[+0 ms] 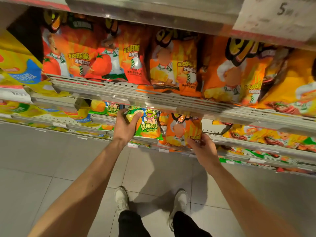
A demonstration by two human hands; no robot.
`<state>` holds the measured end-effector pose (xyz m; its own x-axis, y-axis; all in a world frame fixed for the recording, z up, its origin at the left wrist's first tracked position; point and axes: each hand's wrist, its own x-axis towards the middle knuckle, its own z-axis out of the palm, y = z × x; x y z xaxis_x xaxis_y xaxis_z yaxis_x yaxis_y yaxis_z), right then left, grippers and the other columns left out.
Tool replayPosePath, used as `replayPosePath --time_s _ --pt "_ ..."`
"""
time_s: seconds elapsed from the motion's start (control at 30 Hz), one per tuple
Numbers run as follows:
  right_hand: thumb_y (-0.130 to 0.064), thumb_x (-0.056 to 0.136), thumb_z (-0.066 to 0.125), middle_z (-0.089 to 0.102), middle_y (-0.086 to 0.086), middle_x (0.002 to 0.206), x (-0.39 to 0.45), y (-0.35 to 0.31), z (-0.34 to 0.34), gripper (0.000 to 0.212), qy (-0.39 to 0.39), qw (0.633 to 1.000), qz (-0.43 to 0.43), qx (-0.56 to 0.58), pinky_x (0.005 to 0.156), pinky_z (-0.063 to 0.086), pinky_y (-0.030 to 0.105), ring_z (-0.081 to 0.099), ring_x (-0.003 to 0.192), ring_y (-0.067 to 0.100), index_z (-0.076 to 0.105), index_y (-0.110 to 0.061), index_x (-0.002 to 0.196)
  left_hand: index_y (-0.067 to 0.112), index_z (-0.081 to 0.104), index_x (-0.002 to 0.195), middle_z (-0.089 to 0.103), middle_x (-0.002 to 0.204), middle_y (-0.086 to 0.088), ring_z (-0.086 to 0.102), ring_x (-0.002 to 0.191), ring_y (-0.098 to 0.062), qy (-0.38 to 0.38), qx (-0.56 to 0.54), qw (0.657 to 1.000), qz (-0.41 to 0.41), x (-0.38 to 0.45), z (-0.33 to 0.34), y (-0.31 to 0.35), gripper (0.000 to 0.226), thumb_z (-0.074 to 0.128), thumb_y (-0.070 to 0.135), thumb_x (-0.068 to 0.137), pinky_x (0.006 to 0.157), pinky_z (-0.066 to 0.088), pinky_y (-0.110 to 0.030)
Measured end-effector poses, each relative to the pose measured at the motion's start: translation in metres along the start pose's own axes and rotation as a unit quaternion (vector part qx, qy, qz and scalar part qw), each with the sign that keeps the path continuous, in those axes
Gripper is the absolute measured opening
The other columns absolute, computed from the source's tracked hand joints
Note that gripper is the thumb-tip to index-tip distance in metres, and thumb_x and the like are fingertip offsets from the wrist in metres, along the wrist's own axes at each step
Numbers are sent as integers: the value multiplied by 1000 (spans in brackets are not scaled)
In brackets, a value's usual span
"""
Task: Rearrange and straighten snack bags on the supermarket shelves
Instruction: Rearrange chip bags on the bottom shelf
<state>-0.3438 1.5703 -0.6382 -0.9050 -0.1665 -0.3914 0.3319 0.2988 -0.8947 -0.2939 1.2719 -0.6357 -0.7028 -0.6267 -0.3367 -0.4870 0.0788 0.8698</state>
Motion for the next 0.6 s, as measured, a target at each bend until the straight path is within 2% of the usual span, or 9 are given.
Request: replayPosePath --time_s 0.07,0.17,0.27,0.33,0.43,0.53,0.6 --pt "-28 88 79 76 -12 90 0 3 1 28 9 1000 -2 -16 59 50 10 69 74 -5 68 -20 113 15 43 137 67 105 12 69 94 0 -31 -16 999 -1 -4 5 -2 73 82 44 82 73 47 -4" --pt "-31 89 78 76 -6 98 1 6 3 34 8 999 -3 -36 65 52 15 71 82 2 66 -19 118 27 44 126 69 102 14 68 80 14 -67 -27 997 -4 -7 5 -5 74 93 33 71 69 51 -5" --pt "-30 90 76 74 -5 103 0 6 5 34 3 999 2 -42 70 53 19 70 88 2 64 -18 120 34 56 118 74 105 13 71 91 4 -109 -8 994 0 -8 -1 -6 67 96 37 64 84 57 -19" --pt "-28 91 76 71 -10 102 -2 5 7 30 2 999 1 -47 63 50 8 67 82 -9 62 -22 117 27 61 126 76 107 11 73 98 -4 -131 -13 991 4 -9 -5 -7 71 97 30 65 92 59 -28" --pt "-23 93 74 65 -17 100 -4 5 10 34 3 999 -5 -49 59 44 0 61 76 -22 59 -22 122 23 60 132 77 100 17 73 94 0 -132 -11 991 15 -12 -10 -10 81 98 28 62 93 59 -32" --pt "-27 93 73 61 -21 101 -6 4 13 39 0 998 -17 -65 61 42 -2 58 78 -26 58 -20 129 38 59 122 75 109 10 73 101 -11 -83 1 996 42 -12 -14 -11 79 97 48 54 96 59 -38" --pt "-28 93 73 62 -20 103 -6 4 14 44 -1 998 -25 -65 63 43 -2 56 81 -27 58 -18 133 35 55 133 72 115 7 69 105 -11 -38 32 997 66 -10 -14 -9 92 89 62 52 98 54 -33"
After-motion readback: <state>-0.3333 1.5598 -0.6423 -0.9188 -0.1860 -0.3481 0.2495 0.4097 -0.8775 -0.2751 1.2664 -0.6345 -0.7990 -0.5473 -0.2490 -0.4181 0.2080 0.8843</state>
